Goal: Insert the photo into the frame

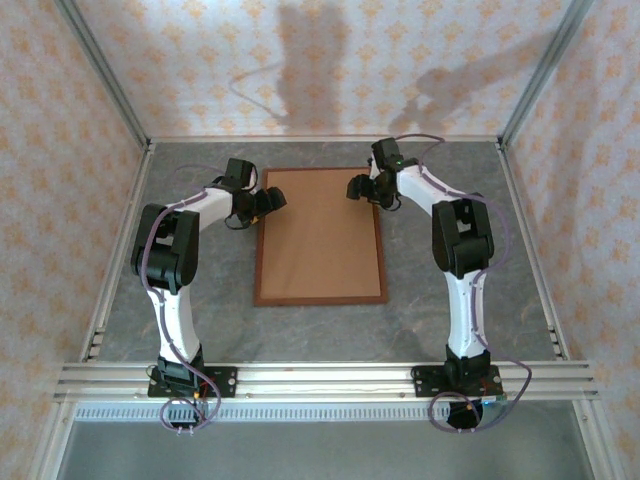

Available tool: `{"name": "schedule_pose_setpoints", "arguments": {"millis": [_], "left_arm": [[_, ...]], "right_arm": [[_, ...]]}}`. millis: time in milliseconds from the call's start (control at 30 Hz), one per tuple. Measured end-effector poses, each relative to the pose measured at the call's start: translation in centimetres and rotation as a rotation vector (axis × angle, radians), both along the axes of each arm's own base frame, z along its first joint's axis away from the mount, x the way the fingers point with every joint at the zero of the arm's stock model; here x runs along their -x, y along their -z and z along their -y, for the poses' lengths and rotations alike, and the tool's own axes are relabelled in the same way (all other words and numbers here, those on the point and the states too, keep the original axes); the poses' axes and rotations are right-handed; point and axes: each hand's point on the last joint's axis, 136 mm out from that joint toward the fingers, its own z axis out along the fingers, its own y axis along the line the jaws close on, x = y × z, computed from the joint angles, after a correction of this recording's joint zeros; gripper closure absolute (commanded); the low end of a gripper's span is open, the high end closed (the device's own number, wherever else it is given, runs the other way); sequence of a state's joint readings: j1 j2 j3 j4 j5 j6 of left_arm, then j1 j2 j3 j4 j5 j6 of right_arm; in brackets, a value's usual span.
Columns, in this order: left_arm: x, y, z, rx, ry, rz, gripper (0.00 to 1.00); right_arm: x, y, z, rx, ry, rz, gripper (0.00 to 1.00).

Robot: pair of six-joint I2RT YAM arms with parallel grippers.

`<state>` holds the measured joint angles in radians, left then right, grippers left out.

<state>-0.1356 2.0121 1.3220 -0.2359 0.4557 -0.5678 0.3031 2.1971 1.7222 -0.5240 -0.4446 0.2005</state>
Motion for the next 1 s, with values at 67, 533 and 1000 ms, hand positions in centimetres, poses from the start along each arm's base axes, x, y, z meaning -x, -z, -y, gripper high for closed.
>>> {"name": "schedule_pose_setpoints", "arguments": {"millis": [67, 533, 1000], "left_arm": [[0.0, 0.0, 0.0, 0.001, -0.002, -0.001, 0.15], [0.0, 0.0, -0.1, -0.002, -0.005, -0.001, 0.15], [-0.4, -0.2, -0.3, -0.029, 0.006, -0.018, 0.13]], "right_arm": [[0.3, 0.0, 0.1, 0.002, 0.000, -0.009, 0.30], [2.0, -0.4, 0.2, -0.004, 0.004, -0.045, 0.30], [5.6, -1.0, 1.9, 0.082, 0.035, -0.060, 0.26]]}}
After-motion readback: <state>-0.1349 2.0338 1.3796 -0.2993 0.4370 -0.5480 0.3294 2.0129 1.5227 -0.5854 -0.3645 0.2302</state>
